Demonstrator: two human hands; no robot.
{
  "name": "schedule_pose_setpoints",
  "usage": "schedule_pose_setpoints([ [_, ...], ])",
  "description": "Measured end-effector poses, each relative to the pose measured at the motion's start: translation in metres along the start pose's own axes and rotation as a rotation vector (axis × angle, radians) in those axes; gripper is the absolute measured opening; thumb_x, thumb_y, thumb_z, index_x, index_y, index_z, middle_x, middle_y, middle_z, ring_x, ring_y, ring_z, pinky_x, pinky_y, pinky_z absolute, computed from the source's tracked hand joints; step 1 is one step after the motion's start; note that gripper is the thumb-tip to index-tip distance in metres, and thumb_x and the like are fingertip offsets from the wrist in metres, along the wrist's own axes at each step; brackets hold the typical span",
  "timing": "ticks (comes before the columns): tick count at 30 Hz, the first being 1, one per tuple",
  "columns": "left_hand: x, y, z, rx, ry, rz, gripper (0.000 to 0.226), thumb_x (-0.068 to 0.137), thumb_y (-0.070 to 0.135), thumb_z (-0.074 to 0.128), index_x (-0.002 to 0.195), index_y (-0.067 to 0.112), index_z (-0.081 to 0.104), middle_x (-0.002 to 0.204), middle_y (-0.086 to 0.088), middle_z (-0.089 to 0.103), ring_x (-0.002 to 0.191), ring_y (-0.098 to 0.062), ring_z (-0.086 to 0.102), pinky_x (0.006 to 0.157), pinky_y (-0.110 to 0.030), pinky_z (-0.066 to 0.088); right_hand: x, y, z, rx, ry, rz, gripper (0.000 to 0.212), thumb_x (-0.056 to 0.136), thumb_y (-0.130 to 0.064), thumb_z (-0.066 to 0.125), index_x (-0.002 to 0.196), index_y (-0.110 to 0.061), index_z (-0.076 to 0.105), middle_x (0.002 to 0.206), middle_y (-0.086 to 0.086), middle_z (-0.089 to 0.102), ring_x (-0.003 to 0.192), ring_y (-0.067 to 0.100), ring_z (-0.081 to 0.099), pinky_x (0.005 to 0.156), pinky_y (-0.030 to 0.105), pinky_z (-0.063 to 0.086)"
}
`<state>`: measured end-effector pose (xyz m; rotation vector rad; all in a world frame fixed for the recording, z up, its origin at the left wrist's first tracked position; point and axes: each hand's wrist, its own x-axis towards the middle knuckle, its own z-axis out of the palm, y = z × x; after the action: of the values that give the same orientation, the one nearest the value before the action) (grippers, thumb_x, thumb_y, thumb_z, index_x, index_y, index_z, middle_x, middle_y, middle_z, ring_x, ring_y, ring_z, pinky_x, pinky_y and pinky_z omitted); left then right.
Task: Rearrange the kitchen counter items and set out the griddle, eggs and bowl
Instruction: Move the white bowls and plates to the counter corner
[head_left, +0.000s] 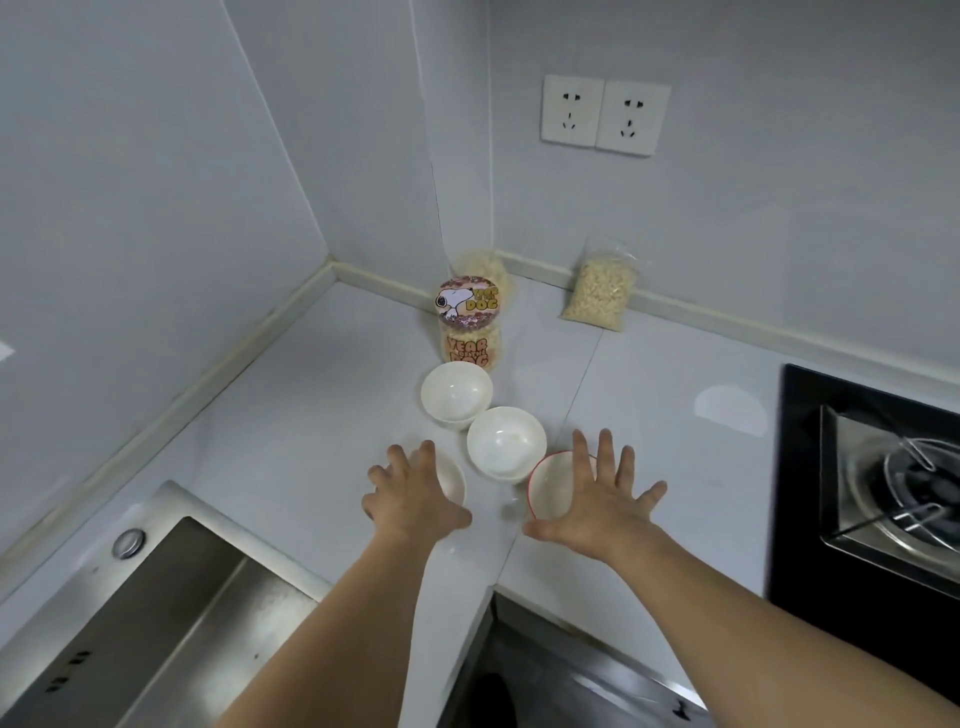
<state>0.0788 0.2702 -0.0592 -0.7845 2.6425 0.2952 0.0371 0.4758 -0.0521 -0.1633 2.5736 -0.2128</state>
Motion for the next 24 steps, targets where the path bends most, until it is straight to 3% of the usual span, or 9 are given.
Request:
schedule_pose_setpoints([
  [5, -0.001, 0.004, 0.007, 0.009, 0.002, 0.024, 0.102, 0.057, 0.055, 0.075, 0.140, 0.033, 0.020, 0.130, -0.003, 0.025, 0.117, -0.031, 0.035, 0.082, -0.042, 0.047, 0.006, -0.002, 0.008, 0.018, -0.027, 0.005, 0.138, 0.058, -0.077, 0.065, 0.144, -0.027, -0.031, 0.154, 0.003, -0.034, 0.144, 0.032, -0.024, 0.112, 0.066, 0.003],
  [9, 0.004, -0.004, 0.005, 0.052, 0.054, 0.078, 0.105, 0.057, 0.058, 0.075, 0.140, 0.033, 0.018, 0.131, -0.003, 0.024, 0.118, -0.031, 0.034, 0.081, -0.042, 0.046, 0.013, 0.000, 0.014, 0.049, -0.010, 0.047, 0.136, 0.061, -0.069, 0.069, 0.146, -0.026, -0.027, 0.158, 0.001, -0.020, 0.146, 0.031, -0.009, 0.112, 0.057, 0.018],
  [15, 0.004, -0.013, 0.005, 0.053, 0.029, 0.108, 0.106, 0.057, 0.058, 0.076, 0.142, 0.033, 0.017, 0.135, -0.003, 0.022, 0.120, -0.032, 0.033, 0.083, -0.042, 0.045, 0.022, -0.006, 0.020, 0.019, 0.043, 0.071, 0.131, 0.057, -0.063, 0.070, 0.148, -0.026, -0.016, 0.148, 0.004, 0.002, 0.134, 0.031, 0.015, 0.098, 0.041, 0.039],
  [19, 0.000, -0.019, 0.005, 0.076, 0.025, 0.152, 0.107, 0.057, 0.059, 0.075, 0.143, 0.034, 0.016, 0.137, -0.003, 0.022, 0.120, -0.032, 0.033, 0.086, -0.044, 0.046, 0.019, -0.004, 0.015, -0.004, 0.042, 0.059, 0.129, 0.054, -0.060, 0.072, 0.149, -0.026, -0.008, 0.140, 0.005, 0.012, 0.126, 0.030, 0.024, 0.094, 0.040, 0.043],
  [24, -0.010, -0.005, -0.003, 0.096, 0.028, 0.214, 0.107, 0.059, 0.060, 0.072, 0.145, 0.033, 0.014, 0.138, -0.003, 0.021, 0.121, -0.031, 0.033, 0.089, -0.043, 0.045, -0.004, 0.017, 0.004, 0.078, 0.060, 0.086, 0.125, 0.056, -0.057, 0.071, 0.149, -0.028, -0.006, 0.140, 0.004, 0.011, 0.126, 0.029, 0.024, 0.094, 0.039, 0.042],
])
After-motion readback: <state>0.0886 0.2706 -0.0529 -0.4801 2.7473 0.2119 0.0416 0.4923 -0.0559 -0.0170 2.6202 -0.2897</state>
